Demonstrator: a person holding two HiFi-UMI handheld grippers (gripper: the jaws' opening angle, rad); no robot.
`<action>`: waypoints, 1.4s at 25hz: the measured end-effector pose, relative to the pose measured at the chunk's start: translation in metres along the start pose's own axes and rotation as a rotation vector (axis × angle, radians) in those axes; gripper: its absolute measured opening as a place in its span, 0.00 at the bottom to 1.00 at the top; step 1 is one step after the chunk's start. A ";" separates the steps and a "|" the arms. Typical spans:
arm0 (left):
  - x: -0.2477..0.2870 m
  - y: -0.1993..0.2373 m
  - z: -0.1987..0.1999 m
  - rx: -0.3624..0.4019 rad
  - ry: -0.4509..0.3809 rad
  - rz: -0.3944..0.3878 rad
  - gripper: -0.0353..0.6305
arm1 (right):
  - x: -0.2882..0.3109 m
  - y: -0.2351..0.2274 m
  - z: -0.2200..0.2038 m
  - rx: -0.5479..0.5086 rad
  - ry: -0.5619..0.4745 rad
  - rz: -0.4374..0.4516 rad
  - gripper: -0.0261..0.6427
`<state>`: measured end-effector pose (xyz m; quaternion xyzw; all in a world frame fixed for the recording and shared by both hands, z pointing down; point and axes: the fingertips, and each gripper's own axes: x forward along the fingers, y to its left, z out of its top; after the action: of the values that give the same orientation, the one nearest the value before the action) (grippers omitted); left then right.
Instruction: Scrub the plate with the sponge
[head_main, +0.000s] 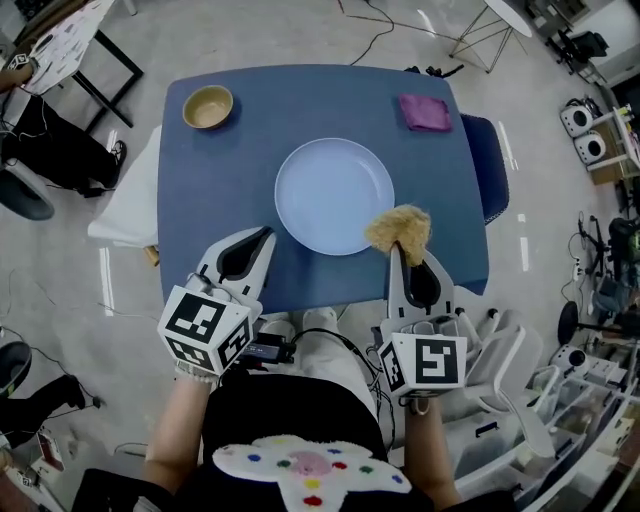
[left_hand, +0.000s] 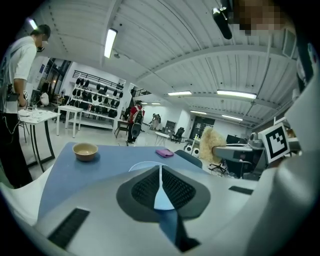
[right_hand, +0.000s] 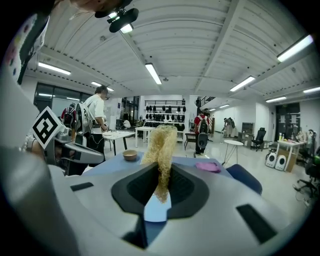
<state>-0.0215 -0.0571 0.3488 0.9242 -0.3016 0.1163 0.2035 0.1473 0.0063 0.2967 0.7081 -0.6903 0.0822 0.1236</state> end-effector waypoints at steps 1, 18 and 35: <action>0.003 0.000 -0.001 -0.007 0.004 0.006 0.07 | 0.003 -0.001 0.000 -0.001 0.004 0.012 0.11; 0.045 0.034 -0.056 -0.317 0.081 0.162 0.27 | 0.060 -0.012 -0.027 -0.057 0.090 0.215 0.11; 0.074 0.066 -0.103 -0.480 0.130 0.302 0.28 | 0.107 -0.004 -0.054 -0.175 0.200 0.385 0.11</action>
<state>-0.0121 -0.0975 0.4858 0.7848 -0.4410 0.1297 0.4156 0.1576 -0.0804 0.3791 0.5383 -0.8015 0.1140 0.2342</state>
